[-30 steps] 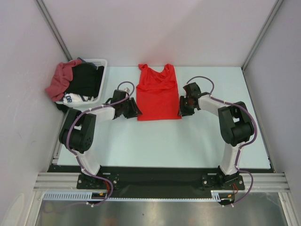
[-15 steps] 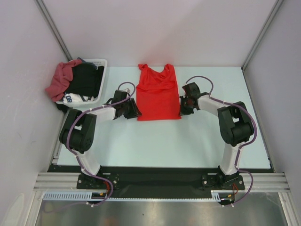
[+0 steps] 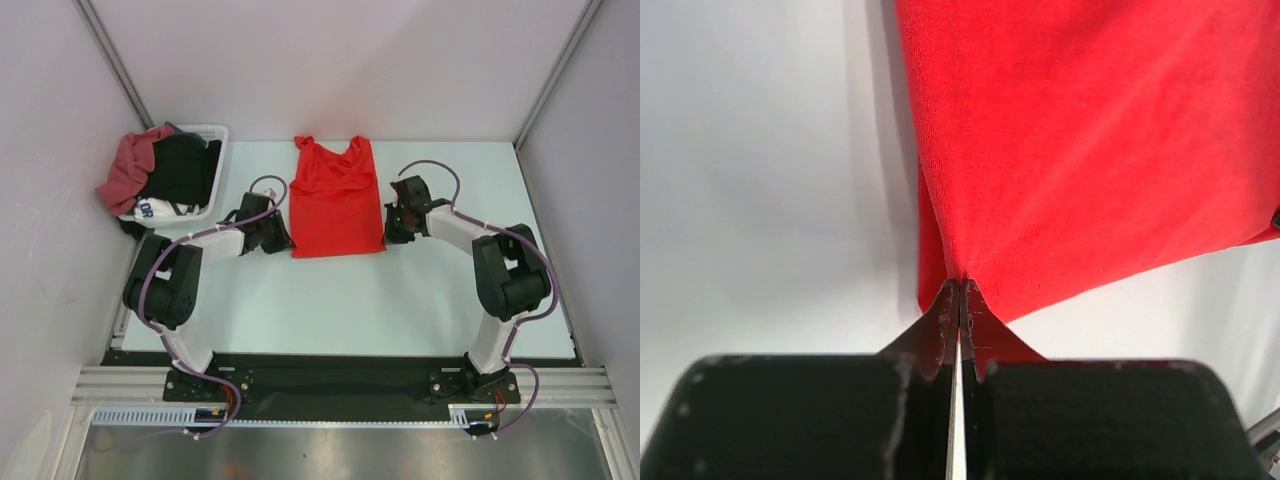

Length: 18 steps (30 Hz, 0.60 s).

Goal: Fold and stack the tank tops
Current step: Fold the tank top

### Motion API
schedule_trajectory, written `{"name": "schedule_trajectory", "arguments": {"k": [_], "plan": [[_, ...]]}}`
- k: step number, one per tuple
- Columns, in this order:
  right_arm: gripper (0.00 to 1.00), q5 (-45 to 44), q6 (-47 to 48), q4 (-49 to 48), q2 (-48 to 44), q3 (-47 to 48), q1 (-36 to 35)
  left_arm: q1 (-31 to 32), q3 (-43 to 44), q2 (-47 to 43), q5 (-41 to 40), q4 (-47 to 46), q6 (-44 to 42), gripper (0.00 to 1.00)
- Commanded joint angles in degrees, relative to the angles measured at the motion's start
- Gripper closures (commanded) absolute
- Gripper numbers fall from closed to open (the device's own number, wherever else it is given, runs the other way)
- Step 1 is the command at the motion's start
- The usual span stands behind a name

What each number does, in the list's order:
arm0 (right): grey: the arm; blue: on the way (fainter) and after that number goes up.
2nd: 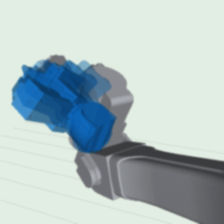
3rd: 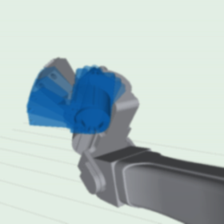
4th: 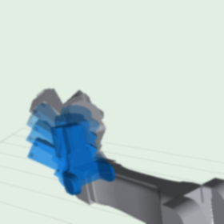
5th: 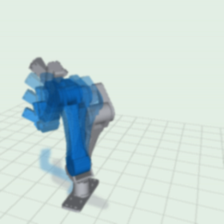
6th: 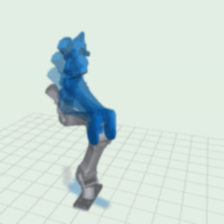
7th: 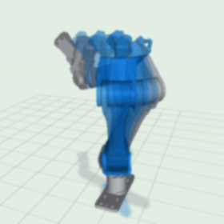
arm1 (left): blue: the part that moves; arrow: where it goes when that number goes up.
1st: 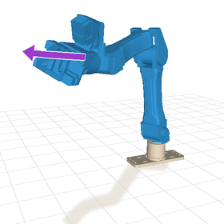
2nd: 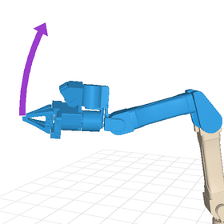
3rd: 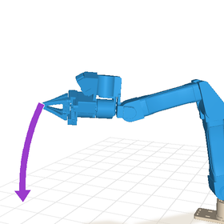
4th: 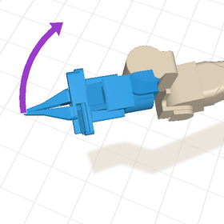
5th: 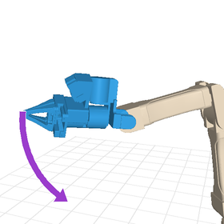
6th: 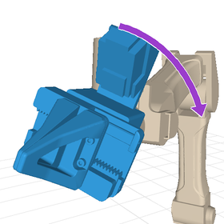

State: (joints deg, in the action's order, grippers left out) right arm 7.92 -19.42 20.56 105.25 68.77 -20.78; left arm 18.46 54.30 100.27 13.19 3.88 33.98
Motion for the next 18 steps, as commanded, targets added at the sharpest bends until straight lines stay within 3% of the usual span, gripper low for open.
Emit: {"name": "schedule_trajectory", "arguments": {"k": [1,6,13,18], "plan": [[1.00,-0.72,-0.18,-2.18,-6.80,-2.06,0.03,0.35,-0.69,-5.52,-0.71,1.04,-1.89,1.00],[1.00,-1.24,-0.53,-2.63,-12.62,-7.50,-0.67,0.70,-2.26,-10.00,1.04,1.66,-2.07,1.00],[1.00,-5.11,-5.09,-3.33,-28.40,-25.16,-2.69,5.44,-18.31,-19.47,1.14,-2.82,0.55,1.00],[1.00,-3.71,-6.86,-3.24,-30.99,-30.10,-2.60,5.97,-22.49,-19.68,2.62,-4.68,1.53,1.00]]}}
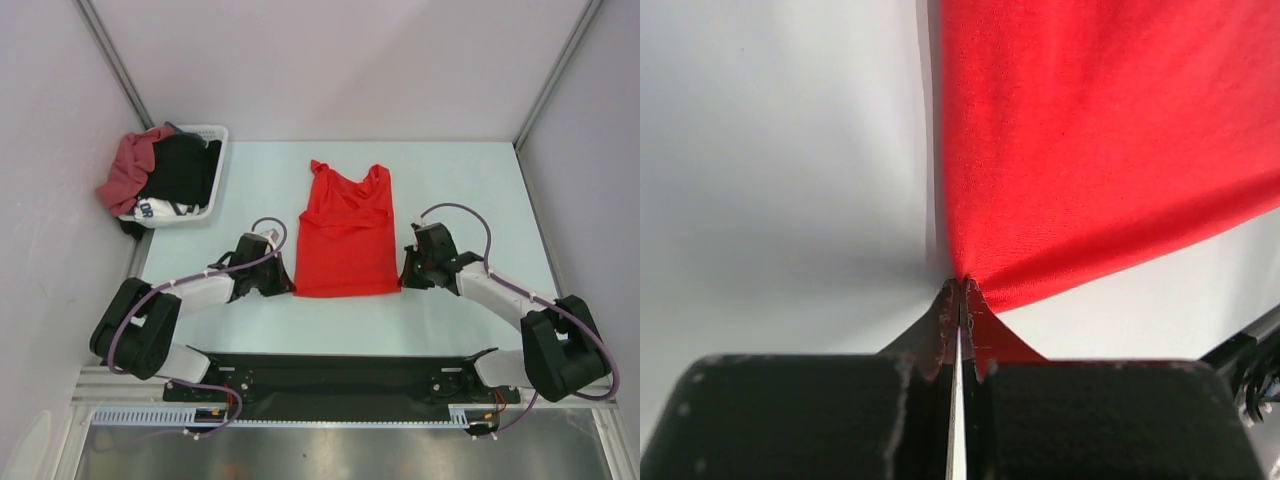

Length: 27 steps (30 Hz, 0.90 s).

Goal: Fold and stack the tank tops
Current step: Fold the tank top

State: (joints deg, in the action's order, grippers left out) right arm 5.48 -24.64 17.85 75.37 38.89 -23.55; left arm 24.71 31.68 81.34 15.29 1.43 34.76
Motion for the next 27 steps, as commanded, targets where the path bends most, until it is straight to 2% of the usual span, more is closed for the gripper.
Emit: {"name": "schedule_trajectory", "arguments": {"k": [1,3,8,10,11,14,15,16,18,21,22,23,26,27], "plan": [[1.00,-1.08,-1.64,0.43,-0.93,1.52,0.17,-0.28,1.96,0.47,1.31,-1.96,0.83,1.00],[1.00,-1.17,-1.03,1.57,0.56,4.77,0.35,-0.28,4.34,1.27,3.07,-0.04,0.83,1.00],[1.00,-0.55,0.21,10.88,5.22,22.67,0.18,-0.28,19.01,1.02,2.73,10.42,-0.40,1.00],[1.00,-2.22,-0.92,12.64,1.72,23.86,-0.79,1.03,20.69,-3.52,1.25,12.80,-0.40,1.00],[1.00,-2.92,-1.45,12.65,0.05,21.60,-2.19,1.83,20.18,-5.12,0.28,13.33,-0.49,1.00],[1.00,-2.58,-5.05,11.61,-6.28,12.91,-4.22,5.43,12.82,-8.83,0.09,12.47,0.48,0.99],[1.00,-0.92,-6.37,10.21,-7.42,4.96,-5.79,6.48,9.92,-9.00,0.70,8.89,1.09,0.98],[1.00,-0.30,-7.51,7.84,-9.09,1.83,-6.33,8.23,4.24,-8.48,1.40,6.94,2.66,0.98],[1.00,-0.81,-11.29,6.42,-10.33,-5.72,-8.43,9.56,-0.28,-7.43,1.59,2.73,4.08,0.99],[0.99,-4.24,-16.39,7.20,-14.45,-11.10,-11.76,11.76,-8.98,-8.82,0.01,-2.81,7.24,0.99],[0.97,-5.11,-17.79,8.33,-15.77,-11.90,-12.83,13.42,-12.92,-11.70,-0.43,-3.79,8.81,0.99],[0.93,-7.56,-19.11,9.13,-18.57,-12.43,-13.53,14.31,-14.35,-13.12,-2.26,-4.07,9.61,0.98],[0.90,-9.77,-22.46,11.24,-23.15,-14.55,-15.56,16.77,-17.35,-17.61,-3.95,-2.14,11.02,0.94],[0.90,-10.13,-23.51,11.85,-23.95,-14.72,-16.00,17.04,-17.70,-19.10,-4.73,-0.31,11.11,0.90]]}}
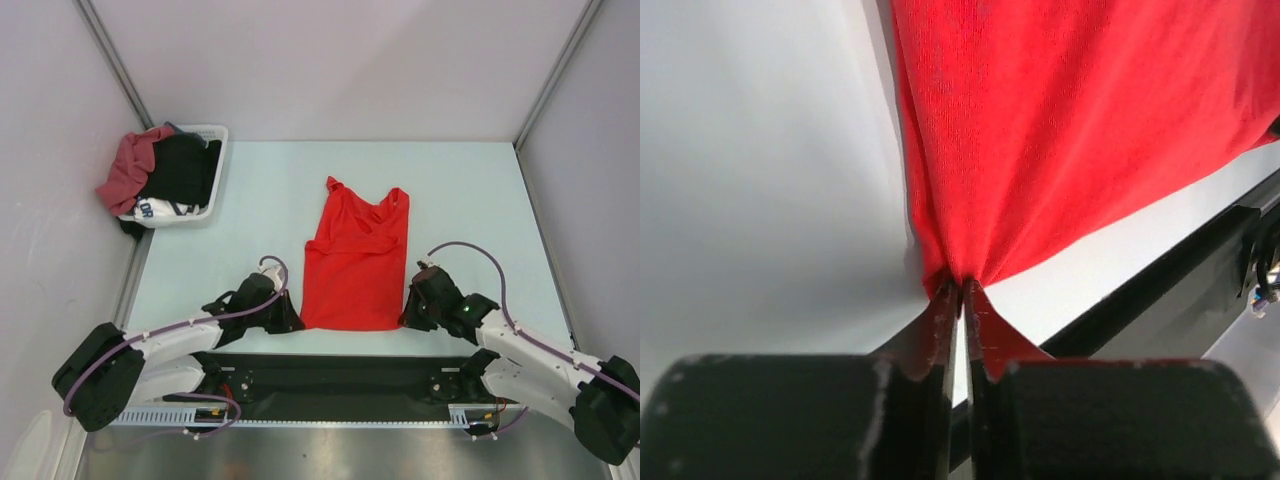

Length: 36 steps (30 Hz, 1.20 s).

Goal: Fold and stack the tank tops
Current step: Fold the tank top

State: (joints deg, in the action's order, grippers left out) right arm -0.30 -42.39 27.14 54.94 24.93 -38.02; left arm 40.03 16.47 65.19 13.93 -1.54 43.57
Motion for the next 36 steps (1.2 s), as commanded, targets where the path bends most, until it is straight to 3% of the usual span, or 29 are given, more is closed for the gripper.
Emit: {"name": "schedule_trajectory", "arguments": {"k": [1,3,5,6,9,24,30,36], "plan": [[0.90,-4.45,-5.95,3.70,-4.30,-0.93,-1.97,1.98,-2.67,-3.74,-3.65,3.21,2.13,0.87],[0.80,-5.50,-6.47,6.33,-5.63,-0.93,-2.41,2.07,-2.50,-5.24,-4.61,5.14,1.61,0.73],[0.61,-5.86,-6.39,7.23,-6.51,-0.76,-2.94,2.07,-2.32,-5.86,-4.79,6.11,1.17,0.58],[0.60,-5.86,-6.39,7.58,-7.47,-0.67,-3.11,2.07,-2.06,-6.47,-5.40,6.55,0.90,0.49],[0.57,-6.03,-6.12,8.02,-8.35,-0.23,-3.64,2.07,-1.27,-7.26,-6.55,8.04,0.11,0.42],[0.61,-7.97,-0.33,0.56,6.58,6.18,-4.43,2.07,4.36,-1.82,-7.17,7.78,-2.35,0.49],[0.69,-7.70,0.29,-1.20,8.78,7.68,-4.34,2.07,5.33,-1.12,-7.43,8.04,-3.05,0.53],[0.66,-7.88,0.91,-1.21,8.96,8.12,-4.26,2.07,6.47,0.11,-7.52,8.04,-3.58,0.54]]}}
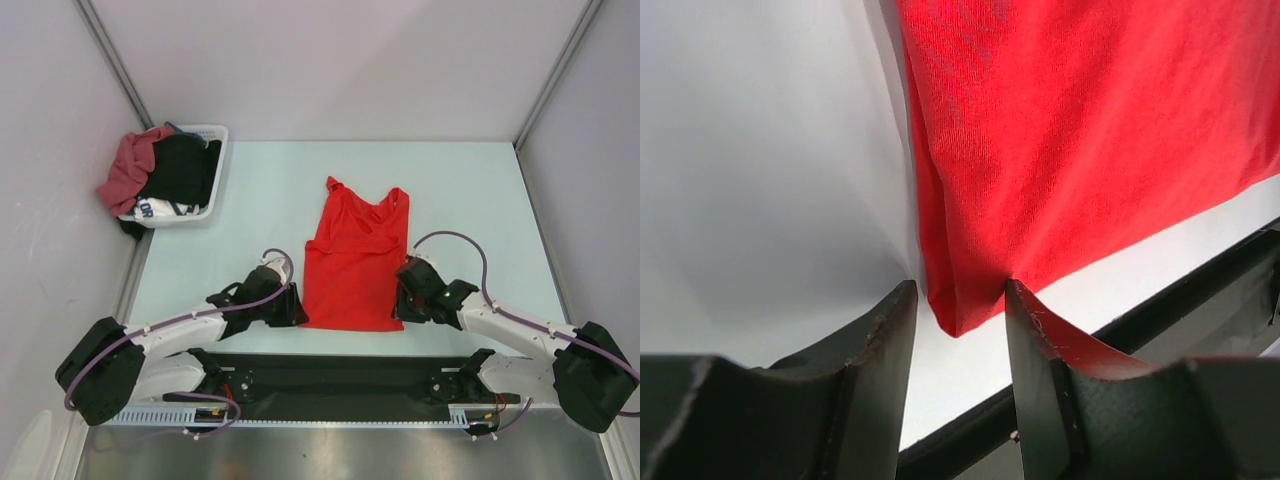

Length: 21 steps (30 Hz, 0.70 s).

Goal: Fold and stack the tank tops
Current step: Fold the tank top

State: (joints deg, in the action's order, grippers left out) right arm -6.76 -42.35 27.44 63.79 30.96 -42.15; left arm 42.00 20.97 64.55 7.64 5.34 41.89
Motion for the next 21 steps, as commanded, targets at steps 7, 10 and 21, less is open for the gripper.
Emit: {"name": "schedule_trajectory", "arguments": {"k": [7,10,21], "plan": [[1.00,-2.72,-1.15,1.82,-2.26,2.35,-0.39,0.10,3.37,1.89,-1.40,1.42,-2.51,0.56],[1.00,-6.23,-4.75,6.38,-8.05,1.22,-1.87,0.10,3.99,2.06,-1.49,1.69,-2.86,0.58],[1.00,-3.25,-17.85,7.18,-18.00,-11.36,-9.79,0.19,2.76,2.86,0.89,-0.07,-3.48,0.60]]}}
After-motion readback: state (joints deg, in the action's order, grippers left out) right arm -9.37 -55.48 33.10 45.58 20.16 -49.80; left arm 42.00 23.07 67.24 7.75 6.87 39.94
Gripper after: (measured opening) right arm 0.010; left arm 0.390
